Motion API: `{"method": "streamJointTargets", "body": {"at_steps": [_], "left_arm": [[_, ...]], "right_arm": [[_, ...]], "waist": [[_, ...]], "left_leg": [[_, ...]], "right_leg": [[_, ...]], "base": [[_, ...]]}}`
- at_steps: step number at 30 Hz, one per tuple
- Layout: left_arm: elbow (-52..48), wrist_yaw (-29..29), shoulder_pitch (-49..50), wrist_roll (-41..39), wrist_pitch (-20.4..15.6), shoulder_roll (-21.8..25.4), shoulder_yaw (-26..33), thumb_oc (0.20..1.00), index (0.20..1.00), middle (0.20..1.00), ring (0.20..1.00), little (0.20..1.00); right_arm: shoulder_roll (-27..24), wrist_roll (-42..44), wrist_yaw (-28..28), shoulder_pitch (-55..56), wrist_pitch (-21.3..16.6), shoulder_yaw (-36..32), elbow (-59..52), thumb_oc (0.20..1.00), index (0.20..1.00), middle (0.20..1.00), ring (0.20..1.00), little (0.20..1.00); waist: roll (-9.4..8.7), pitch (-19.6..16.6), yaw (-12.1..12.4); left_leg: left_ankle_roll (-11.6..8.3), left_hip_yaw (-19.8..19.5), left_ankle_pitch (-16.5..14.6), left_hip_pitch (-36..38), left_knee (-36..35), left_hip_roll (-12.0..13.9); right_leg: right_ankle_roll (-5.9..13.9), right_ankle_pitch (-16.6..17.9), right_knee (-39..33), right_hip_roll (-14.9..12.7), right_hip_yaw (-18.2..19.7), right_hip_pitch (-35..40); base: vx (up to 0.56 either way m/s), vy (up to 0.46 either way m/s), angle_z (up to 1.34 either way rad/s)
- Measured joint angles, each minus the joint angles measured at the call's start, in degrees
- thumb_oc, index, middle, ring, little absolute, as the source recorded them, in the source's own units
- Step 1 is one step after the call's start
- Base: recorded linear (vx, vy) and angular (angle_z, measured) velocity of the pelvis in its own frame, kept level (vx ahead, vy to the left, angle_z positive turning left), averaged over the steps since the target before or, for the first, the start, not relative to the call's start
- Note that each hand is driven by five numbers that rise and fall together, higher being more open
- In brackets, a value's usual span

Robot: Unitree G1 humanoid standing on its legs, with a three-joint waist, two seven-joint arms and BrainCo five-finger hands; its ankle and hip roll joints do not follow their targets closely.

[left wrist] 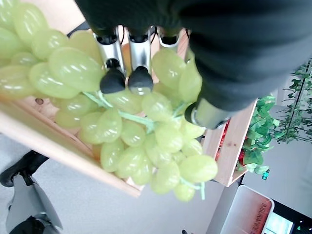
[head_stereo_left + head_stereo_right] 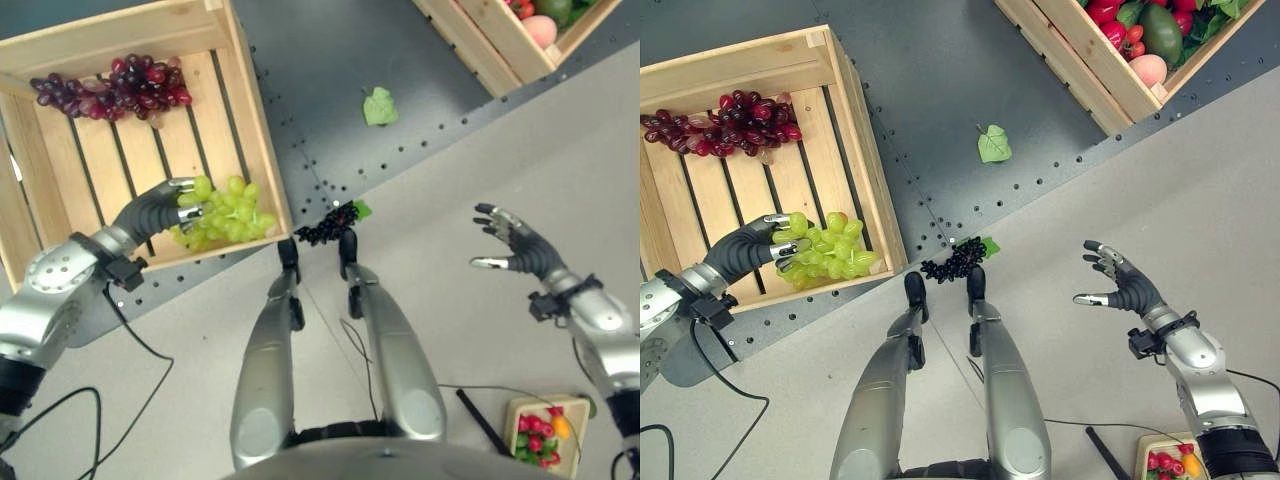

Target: Pick up the fruits from the basket on one side to the basket on the other side

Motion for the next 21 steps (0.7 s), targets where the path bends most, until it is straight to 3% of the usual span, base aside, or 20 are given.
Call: {"method": "streamJointTargets", "body": {"at_steps": [11, 21], "left_arm": [[-4.4, -2.9, -2.1, -5.5, -0.1, 0.1, -1.3, 0.2, 0.2, 0.2, 0.2, 0.2], [-6.7, -4.9, -4.5, -8.0, -0.2, 1.3, -4.2, 0.2, 0.2, 0.2, 0.2, 0.2]], "right_arm": [[-7.2, -4.1, 2.2, -6.3, -1.3, 9.2, -0.6, 1.0, 1.0, 1.0, 1.0, 1.0], [-7.3, -3.4, 3.5, -10.0, -1.7, 12.1, -2.8, 1.0, 1.0, 1.0, 1.0, 1.0]], "waist": [[1.1, 0.3, 0.7], [1.56, 0.4, 1.3]], "left_leg": [[-0.11, 0.1, -0.1, 2.5, -0.5, 0.0], [-0.07, 0.2, 0.0, 4.9, -1.0, 0.2]], "right_leg": [[-0.18, -0.2, -0.1, 0.1, 0.0, 2.4], [-0.33, -0.4, -0.8, 0.2, 0.1, 4.8]], "base": [[0.0, 0.0, 0.0], [0.0, 0.0, 0.0]]}}
